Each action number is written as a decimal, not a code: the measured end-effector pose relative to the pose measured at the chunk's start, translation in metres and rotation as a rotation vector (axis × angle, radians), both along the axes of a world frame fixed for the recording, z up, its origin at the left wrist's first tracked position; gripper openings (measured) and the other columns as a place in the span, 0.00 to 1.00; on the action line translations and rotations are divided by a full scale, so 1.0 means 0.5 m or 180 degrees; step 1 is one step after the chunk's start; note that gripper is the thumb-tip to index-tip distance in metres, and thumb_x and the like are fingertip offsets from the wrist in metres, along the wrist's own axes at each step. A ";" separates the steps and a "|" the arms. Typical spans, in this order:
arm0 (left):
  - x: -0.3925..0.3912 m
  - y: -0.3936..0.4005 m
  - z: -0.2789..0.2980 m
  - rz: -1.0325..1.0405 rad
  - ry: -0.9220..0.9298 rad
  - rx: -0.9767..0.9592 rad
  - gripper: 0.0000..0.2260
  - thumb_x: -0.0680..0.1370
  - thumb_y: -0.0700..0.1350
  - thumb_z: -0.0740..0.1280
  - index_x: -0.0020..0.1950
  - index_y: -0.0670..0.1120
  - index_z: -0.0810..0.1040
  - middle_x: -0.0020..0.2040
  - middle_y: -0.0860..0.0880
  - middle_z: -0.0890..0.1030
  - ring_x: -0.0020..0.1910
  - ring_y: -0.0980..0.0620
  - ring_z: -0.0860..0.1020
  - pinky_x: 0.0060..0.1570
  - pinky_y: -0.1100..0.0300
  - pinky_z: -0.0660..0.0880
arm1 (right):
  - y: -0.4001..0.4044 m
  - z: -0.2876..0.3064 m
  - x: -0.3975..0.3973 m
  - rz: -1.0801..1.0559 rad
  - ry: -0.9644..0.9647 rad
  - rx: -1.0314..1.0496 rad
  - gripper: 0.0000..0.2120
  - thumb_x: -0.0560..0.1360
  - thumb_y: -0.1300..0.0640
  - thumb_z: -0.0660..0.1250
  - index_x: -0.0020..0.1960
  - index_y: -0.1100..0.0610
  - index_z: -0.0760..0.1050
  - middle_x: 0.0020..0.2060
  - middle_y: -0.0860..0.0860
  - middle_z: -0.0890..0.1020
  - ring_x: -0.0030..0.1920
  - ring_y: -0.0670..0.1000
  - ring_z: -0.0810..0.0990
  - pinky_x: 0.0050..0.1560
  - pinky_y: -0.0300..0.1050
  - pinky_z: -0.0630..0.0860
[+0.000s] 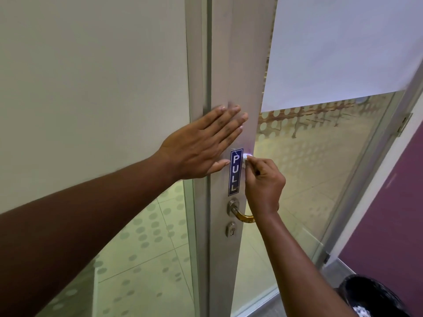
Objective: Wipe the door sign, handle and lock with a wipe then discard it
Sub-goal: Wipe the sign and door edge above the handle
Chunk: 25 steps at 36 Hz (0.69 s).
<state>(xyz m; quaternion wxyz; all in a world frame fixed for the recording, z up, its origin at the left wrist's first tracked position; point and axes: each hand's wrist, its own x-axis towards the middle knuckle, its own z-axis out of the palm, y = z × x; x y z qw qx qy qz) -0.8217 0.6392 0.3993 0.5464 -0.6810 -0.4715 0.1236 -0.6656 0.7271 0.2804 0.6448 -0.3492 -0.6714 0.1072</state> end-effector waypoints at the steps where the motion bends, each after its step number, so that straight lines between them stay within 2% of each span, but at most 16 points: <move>1: 0.000 0.001 -0.001 -0.0002 -0.0002 -0.0001 0.36 0.84 0.62 0.35 0.82 0.36 0.43 0.82 0.32 0.43 0.82 0.34 0.44 0.80 0.42 0.50 | 0.001 0.002 0.001 -0.0028 0.0020 -0.0024 0.08 0.75 0.64 0.72 0.53 0.59 0.84 0.43 0.52 0.84 0.39 0.44 0.80 0.43 0.37 0.79; 10: 0.002 0.001 0.000 -0.0013 0.0029 0.0048 0.36 0.84 0.62 0.36 0.82 0.36 0.45 0.81 0.32 0.45 0.81 0.33 0.46 0.80 0.42 0.49 | 0.009 0.038 -0.006 -0.0124 0.0040 0.0113 0.08 0.75 0.63 0.72 0.54 0.59 0.84 0.44 0.51 0.84 0.40 0.44 0.80 0.44 0.33 0.78; 16: 0.001 0.000 0.000 -0.0014 0.0057 0.0070 0.36 0.84 0.61 0.35 0.82 0.36 0.44 0.81 0.32 0.45 0.81 0.33 0.46 0.81 0.42 0.48 | -0.001 0.006 -0.004 -0.0082 -0.0063 0.0112 0.08 0.74 0.65 0.72 0.53 0.61 0.84 0.43 0.53 0.85 0.40 0.45 0.80 0.43 0.38 0.80; 21: 0.002 -0.001 0.000 0.0003 0.0063 0.0070 0.36 0.84 0.61 0.36 0.82 0.36 0.45 0.81 0.32 0.44 0.81 0.33 0.46 0.81 0.42 0.48 | 0.007 0.024 -0.008 -0.0137 0.0097 0.0027 0.08 0.75 0.64 0.72 0.54 0.60 0.84 0.44 0.52 0.85 0.41 0.45 0.81 0.44 0.38 0.81; 25: 0.002 0.002 -0.002 -0.0014 0.0081 0.0090 0.36 0.84 0.61 0.35 0.82 0.36 0.45 0.81 0.32 0.45 0.81 0.33 0.46 0.81 0.42 0.48 | 0.006 0.024 -0.016 -0.0139 0.0033 0.0201 0.08 0.75 0.62 0.72 0.55 0.60 0.83 0.44 0.52 0.84 0.41 0.45 0.81 0.44 0.36 0.79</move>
